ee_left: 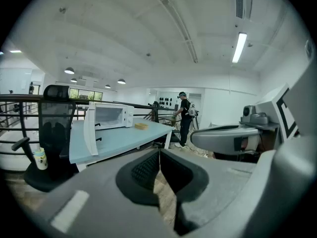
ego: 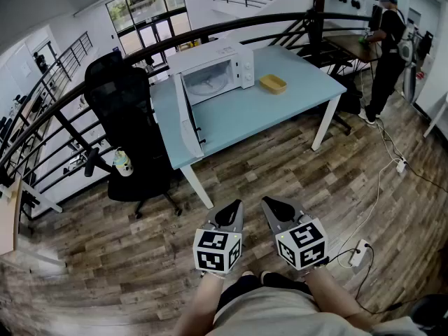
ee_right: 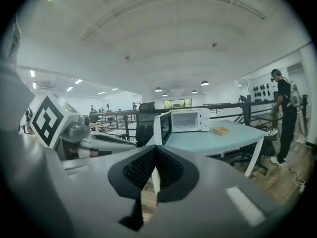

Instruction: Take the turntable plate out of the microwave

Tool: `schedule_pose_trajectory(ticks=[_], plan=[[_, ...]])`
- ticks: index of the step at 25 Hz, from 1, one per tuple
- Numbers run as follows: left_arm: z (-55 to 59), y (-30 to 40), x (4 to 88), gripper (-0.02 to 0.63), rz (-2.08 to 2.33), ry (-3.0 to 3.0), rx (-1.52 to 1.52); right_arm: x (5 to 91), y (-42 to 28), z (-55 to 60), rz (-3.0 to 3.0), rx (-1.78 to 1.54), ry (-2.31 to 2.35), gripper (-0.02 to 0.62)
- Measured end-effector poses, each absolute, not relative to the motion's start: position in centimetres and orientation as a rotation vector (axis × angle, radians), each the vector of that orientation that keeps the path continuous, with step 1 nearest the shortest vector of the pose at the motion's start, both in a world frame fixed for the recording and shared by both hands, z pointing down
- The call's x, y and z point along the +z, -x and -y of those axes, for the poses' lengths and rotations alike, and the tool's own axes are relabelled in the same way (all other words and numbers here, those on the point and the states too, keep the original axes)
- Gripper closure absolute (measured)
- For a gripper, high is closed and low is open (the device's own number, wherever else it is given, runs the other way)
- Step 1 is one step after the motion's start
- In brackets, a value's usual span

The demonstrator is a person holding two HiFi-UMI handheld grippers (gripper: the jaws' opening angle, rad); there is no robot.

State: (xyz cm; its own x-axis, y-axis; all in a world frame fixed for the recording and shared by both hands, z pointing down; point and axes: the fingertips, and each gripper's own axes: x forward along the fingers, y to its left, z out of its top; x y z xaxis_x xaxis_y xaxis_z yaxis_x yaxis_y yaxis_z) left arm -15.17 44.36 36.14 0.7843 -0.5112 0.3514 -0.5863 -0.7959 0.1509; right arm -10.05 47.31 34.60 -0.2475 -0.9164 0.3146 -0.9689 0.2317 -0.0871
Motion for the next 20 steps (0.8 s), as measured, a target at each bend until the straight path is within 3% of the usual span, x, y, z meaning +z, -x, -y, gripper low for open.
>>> schedule_pose_trajectory(ticks=[20], plan=[[-43.1, 16.2, 35.6, 0.606, 0.801, -2.76, 0.421, 31.6, 11.7, -46.2, 2.406, 0.318, -1.881, 0.571]])
